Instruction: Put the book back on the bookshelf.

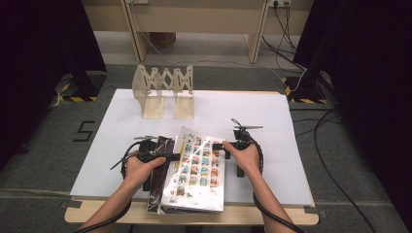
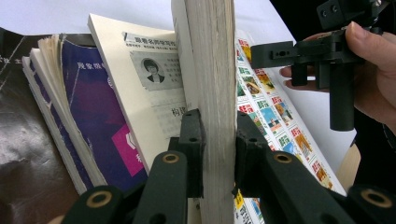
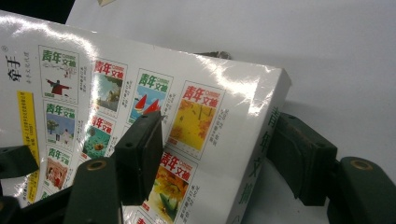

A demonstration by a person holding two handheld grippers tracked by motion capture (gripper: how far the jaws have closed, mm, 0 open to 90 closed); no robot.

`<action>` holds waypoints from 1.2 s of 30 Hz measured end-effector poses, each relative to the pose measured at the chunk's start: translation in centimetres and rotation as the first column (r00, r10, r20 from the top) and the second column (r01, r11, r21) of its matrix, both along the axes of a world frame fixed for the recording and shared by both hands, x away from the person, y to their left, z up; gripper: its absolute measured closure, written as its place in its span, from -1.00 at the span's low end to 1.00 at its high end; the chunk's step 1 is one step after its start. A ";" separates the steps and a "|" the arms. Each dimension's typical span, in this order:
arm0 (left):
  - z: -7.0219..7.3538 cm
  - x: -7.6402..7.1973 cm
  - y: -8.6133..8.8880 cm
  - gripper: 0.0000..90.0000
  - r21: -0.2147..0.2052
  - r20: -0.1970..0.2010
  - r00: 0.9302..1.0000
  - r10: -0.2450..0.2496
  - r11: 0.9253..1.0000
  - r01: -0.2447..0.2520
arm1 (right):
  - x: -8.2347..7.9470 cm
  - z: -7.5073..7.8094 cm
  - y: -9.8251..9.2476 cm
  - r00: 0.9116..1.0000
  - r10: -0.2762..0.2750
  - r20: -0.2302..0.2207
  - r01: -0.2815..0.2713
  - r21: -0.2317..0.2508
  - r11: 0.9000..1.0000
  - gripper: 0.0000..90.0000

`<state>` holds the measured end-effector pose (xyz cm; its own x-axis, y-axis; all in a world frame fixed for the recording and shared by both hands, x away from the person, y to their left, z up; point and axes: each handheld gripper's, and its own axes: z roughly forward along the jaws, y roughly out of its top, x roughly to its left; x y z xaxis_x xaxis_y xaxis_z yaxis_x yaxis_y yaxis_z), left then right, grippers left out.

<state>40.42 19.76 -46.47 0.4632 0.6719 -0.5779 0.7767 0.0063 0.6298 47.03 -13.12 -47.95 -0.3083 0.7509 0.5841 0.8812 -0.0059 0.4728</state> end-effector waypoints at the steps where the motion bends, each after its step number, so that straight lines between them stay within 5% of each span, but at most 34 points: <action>1: 0.0 0.0 0.0 0.69 0.000 -0.001 1.000 0.001 1.000 -0.001 | 0.0 0.0 0.0 1.000 0.001 -0.001 -0.001 -0.001 1.000 -0.20; 19: -0.3 -0.2 -0.1 0.65 0.031 0.019 1.000 0.012 0.999 -0.012 | -0.9 0.3 -0.3 0.998 -0.015 -0.060 0.017 0.023 1.000 -0.02; 26: -0.2 0.0 0.1 0.50 0.088 0.016 1.000 0.004 0.996 -0.005 | -0.9 0.7 -0.4 0.998 -0.013 -0.056 0.014 0.021 1.000 0.15; 29: 0.1 0.0 0.4 0.31 0.147 0.078 0.996 0.047 0.987 -0.058 | -0.8 1.0 -0.4 0.998 -0.014 -0.053 0.015 0.019 1.000 0.21; 33: 1.2 -0.1 1.5 0.10 0.158 0.140 0.985 0.098 0.980 -0.120 | -0.9 1.4 -0.4 0.999 -0.018 -0.050 0.019 0.028 0.999 0.34; 36: 1.3 -0.3 1.8 0.08 0.161 0.139 0.986 0.090 0.981 -0.112 | -0.9 2.0 -0.3 0.999 -0.013 -0.031 0.014 0.033 0.999 0.44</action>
